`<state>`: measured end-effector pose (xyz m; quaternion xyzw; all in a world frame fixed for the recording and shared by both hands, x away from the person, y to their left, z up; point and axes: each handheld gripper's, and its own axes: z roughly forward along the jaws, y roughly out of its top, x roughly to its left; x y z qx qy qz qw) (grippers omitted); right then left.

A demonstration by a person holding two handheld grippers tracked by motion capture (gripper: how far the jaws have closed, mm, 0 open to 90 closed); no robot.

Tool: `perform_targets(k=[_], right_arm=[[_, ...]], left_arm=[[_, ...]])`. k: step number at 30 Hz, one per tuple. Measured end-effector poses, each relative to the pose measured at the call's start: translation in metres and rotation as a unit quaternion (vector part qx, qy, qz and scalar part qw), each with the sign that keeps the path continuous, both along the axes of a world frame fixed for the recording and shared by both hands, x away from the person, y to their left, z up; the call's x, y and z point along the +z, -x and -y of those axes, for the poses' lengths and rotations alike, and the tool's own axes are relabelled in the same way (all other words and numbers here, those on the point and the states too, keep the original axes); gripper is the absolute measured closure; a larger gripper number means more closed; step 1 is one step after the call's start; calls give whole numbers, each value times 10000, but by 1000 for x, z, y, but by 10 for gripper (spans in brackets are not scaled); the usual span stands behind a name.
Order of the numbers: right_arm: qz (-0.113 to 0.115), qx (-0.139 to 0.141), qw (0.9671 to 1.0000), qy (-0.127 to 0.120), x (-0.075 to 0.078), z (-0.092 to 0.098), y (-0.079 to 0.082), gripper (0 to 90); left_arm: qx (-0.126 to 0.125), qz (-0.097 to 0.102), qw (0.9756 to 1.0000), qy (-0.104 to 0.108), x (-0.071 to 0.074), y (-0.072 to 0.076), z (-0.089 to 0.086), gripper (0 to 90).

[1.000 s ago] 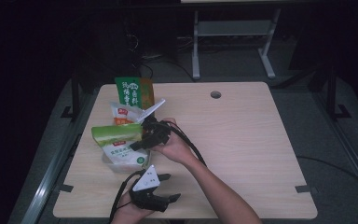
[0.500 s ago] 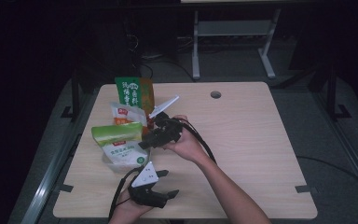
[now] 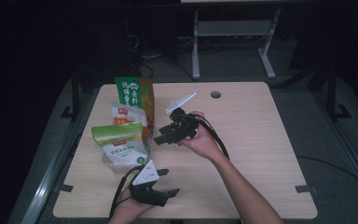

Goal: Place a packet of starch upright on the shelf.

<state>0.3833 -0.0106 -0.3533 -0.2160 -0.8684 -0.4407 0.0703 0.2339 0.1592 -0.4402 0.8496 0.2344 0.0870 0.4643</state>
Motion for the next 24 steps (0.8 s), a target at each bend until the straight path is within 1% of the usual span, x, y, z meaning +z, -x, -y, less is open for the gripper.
perform_targets(k=[8, 9, 11, 12, 13, 17, 18, 19, 20, 21, 22, 23, 24], right_arm=[[7, -203, 9998, 52, -2, 24, -1, 414], [-18, -230, 9997, 56, -2, 26, -1, 409], [17, -274, 9996, 110, -2, 32, -2, 405], [6, -284, 9996, 86, -2, 33, -2, 404], [39, -332, 9994, 136, -1, 38, -2, 403], [82, -442, 9989, 134, -1, 51, -4, 401], [36, -503, 9986, 131, -1, 54, -3, 400], [52, -541, 9984, 125, -1, 58, -4, 400], [115, -536, 9984, 118, -1, 62, -4, 399], [69, -583, 9982, 118, -1, 64, -4, 396], [87, -600, 9981, 134, -1, 66, -4, 395], [39, -625, 9979, 133, 0, 68, -4, 394], [48, -659, 9977, 153, 0, 71, -3, 393]], left_arm=[[7, 35, 10000, -9, 1, 0, -1, 245], [30, 12, 10000, 45, 1, 0, 0, 245], [23, 28, 10000, 22, 1, 0, -1, 245], [20, 30, 10000, 3, 2, -1, -1, 245], [23, 41, 10000, 4, 2, -1, -1, 245], [45, 31, 10000, 0, 2, -2, -2, 246], [36, 56, 10000, -15, 2, -2, -2, 246], [36, 44, 10000, -8, 2, -2, -2, 246], [43, 26, 10000, 5, 2, -2, -2, 246], [48, 21, 10000, 5, 1, -2, -2, 246], [55, 16, 10000, 4, 1, -2, -1, 246], [56, 14, 10000, -4, 1, -2, -1, 246], [60, 13, 10000, -9, 1, -2, -1, 246]])
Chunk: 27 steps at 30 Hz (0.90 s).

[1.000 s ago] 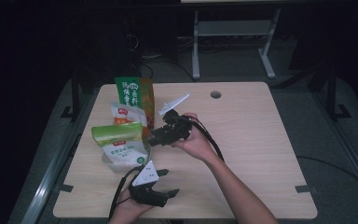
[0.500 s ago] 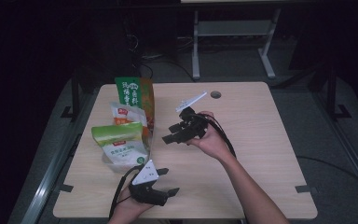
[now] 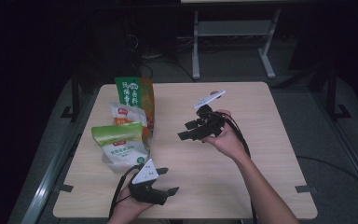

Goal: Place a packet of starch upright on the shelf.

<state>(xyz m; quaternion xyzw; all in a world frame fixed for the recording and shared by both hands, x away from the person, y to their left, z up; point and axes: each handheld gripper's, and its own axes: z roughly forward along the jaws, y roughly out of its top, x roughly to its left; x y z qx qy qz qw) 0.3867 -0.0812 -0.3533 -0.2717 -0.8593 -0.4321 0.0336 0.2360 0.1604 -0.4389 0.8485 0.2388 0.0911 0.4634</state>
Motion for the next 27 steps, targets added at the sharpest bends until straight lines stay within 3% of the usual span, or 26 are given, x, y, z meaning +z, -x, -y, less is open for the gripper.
perform_targets(k=[27], right_arm=[[-168, -480, 9986, 130, -8, 49, 8, 382]], left_arm=[[15, 24, 10000, 20, 2, -1, -3, 246]])
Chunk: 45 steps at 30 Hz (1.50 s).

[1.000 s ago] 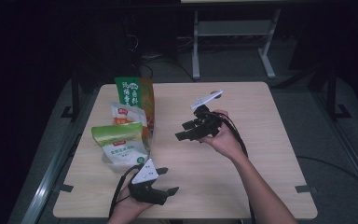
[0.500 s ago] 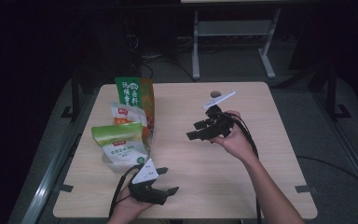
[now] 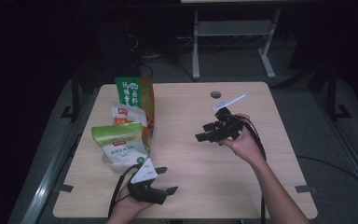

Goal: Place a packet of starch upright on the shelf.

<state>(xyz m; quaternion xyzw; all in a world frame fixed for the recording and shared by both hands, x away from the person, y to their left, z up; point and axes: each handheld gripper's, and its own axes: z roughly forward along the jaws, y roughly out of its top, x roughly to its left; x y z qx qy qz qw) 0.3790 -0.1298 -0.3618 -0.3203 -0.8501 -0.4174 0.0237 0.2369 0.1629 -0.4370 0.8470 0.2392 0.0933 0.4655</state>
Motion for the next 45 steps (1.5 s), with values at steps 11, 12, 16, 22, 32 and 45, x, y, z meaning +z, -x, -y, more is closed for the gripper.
perform_targets(k=[11, 12, 16, 22, 32, 45], right_arm=[[-31, -159, 9999, 1, -7, 19, 6, 376], [-63, -170, 9998, -12, -7, 20, 7, 376], [-88, -226, 9997, -37, -12, 28, 10, 376], [-184, -354, 9992, -14, -21, 43, 17, 376], [-267, -546, 9981, -87, -34, 64, 30, 376], [-376, -700, 9967, -143, -52, 82, 48, 375]], left_arm=[[0, 5, 10000, -39, 1, 0, -1, 246], [-4, 1, 10000, -43, 1, 0, -1, 246], [-12, -6, 10000, -47, 1, -1, -1, 246], [-9, -20, 10000, -38, 0, -1, -1, 246], [-5, -38, 10000, -66, -1, -1, -1, 247], [8, -10, 10000, -51, -1, -1, -3, 247]])
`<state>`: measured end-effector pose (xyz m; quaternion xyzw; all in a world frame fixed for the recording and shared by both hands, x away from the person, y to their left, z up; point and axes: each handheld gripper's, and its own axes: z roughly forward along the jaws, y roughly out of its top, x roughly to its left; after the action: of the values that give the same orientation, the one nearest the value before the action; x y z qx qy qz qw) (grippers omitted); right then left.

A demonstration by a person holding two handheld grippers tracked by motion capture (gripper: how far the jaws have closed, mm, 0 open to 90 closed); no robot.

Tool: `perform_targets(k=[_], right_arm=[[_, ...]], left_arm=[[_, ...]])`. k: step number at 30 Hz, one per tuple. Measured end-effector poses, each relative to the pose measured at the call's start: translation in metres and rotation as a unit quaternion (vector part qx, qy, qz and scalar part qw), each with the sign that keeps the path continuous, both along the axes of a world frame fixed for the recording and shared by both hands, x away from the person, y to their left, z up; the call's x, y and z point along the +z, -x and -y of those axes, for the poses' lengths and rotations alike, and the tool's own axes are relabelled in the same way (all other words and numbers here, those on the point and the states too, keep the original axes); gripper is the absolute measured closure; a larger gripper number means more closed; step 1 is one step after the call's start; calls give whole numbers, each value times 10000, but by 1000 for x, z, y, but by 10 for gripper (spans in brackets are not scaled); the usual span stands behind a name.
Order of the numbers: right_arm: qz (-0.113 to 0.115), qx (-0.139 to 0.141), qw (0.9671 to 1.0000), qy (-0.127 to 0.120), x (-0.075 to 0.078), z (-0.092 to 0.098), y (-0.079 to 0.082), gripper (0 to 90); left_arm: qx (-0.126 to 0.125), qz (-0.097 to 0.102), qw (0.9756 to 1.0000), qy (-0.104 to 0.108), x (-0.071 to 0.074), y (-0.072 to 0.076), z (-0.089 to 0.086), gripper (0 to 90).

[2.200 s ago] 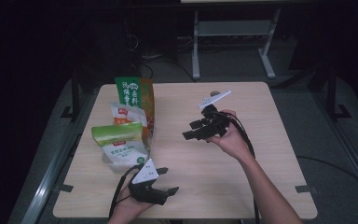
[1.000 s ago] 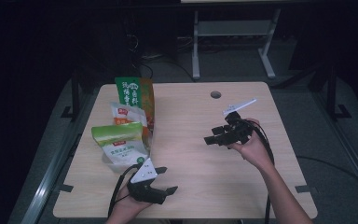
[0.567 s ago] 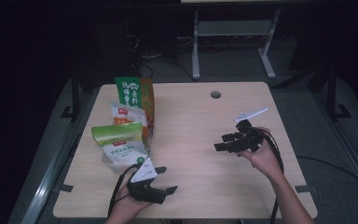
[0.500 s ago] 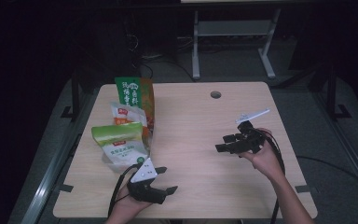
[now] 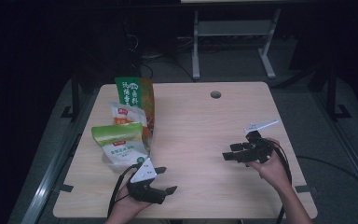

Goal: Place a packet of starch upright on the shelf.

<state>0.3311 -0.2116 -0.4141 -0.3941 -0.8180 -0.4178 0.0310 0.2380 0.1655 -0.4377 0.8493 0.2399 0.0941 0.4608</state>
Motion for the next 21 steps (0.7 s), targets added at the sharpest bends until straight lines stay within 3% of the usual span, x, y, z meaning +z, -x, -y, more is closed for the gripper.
perform_targets(k=[21], right_arm=[[-94, -169, 9998, -71, -23, 23, 36, 372]], left_arm=[[-13, -1, 10000, -40, -1, 1, 0, 247]])
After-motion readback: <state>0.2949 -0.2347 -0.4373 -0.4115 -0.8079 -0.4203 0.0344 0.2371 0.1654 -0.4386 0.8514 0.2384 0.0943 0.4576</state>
